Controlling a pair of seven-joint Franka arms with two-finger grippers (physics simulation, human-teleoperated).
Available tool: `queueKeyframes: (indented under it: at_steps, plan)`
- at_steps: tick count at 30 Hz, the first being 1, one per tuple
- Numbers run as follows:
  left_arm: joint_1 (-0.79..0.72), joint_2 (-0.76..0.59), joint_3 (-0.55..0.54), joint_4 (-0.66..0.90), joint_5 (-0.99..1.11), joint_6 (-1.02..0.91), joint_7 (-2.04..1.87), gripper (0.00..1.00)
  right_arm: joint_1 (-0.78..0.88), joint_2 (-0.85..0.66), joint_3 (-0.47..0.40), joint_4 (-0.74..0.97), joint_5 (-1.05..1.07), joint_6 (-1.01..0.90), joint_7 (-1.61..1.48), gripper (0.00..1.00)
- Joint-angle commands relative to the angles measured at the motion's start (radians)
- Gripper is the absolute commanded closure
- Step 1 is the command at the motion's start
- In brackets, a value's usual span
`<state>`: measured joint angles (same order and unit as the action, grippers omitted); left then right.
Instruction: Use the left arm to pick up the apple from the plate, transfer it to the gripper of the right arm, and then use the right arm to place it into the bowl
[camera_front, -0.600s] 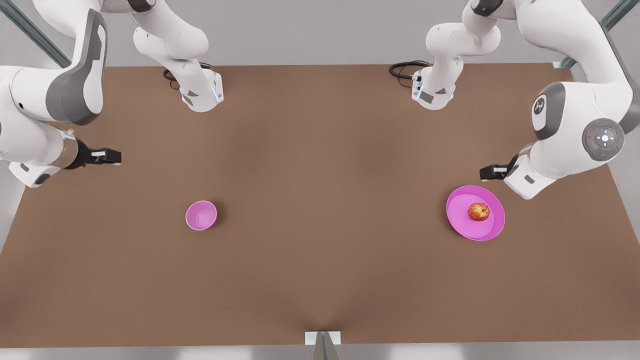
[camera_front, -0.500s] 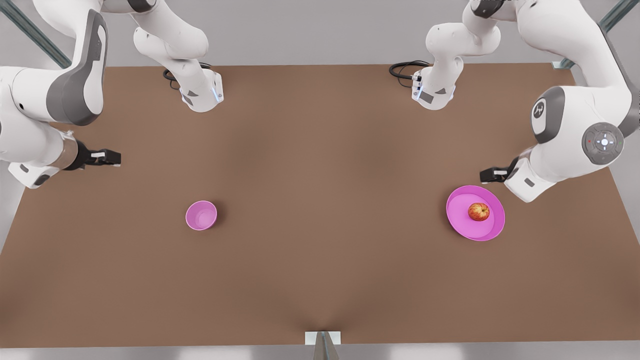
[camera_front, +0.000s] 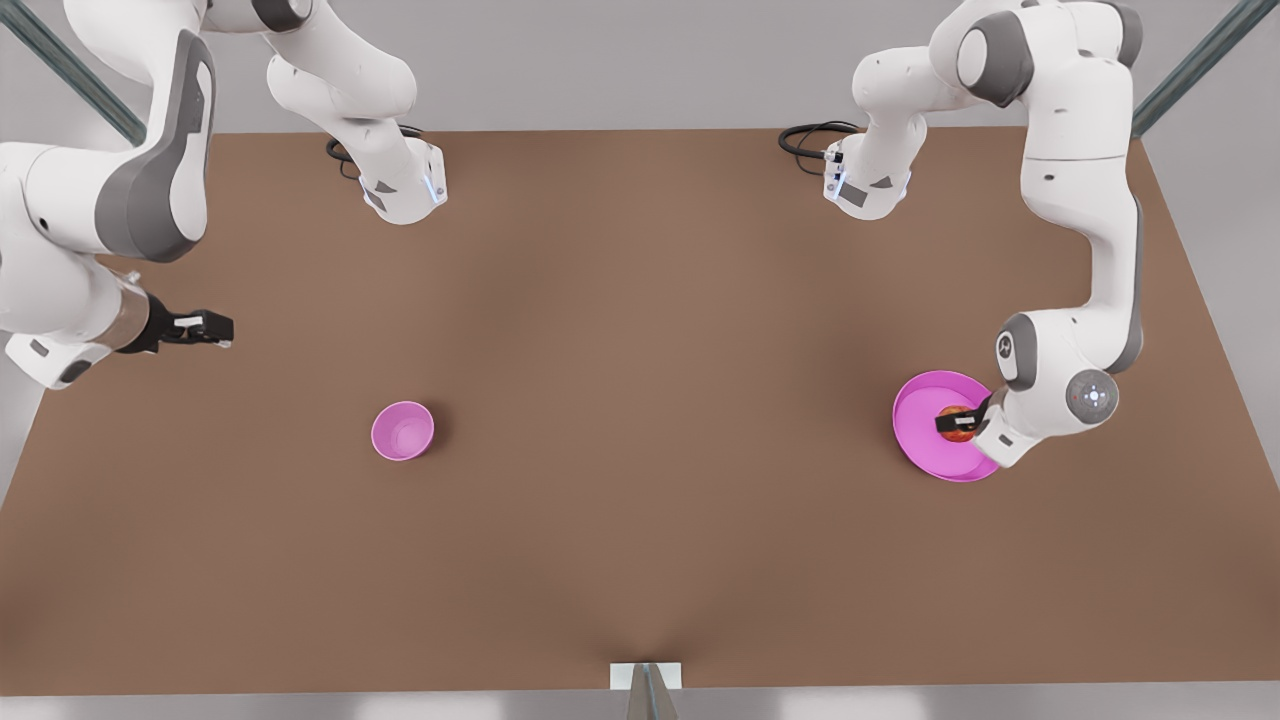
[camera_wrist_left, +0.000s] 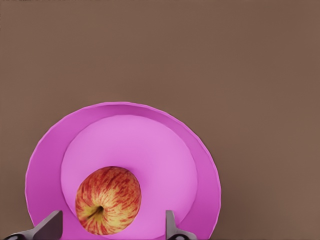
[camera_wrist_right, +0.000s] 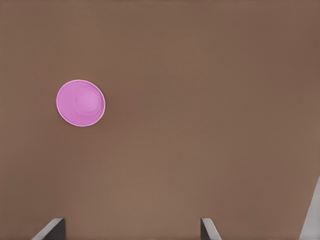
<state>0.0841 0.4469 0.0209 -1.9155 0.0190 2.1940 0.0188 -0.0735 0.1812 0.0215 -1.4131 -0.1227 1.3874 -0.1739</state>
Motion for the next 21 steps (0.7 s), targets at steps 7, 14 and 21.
queueKeyframes:
  at_steps: [7, 14, 21]
  plan:
    - [0.013, 0.016, 0.002, -0.062, 0.006, 0.135, 0.265, 0.00, 0.000, 0.001, 0.001, -0.006, 0.000, 0.008, -0.015, 0.00]
    - [0.033, 0.055, 0.002, -0.071, 0.001, 0.138, 0.256, 0.00, -0.002, 0.009, 0.001, -0.007, 0.002, 0.008, -0.021, 0.00]
    - [0.036, 0.090, 0.002, -0.071, 0.001, 0.139, 0.256, 0.00, 0.000, 0.009, 0.001, -0.010, 0.002, 0.008, -0.027, 0.00]
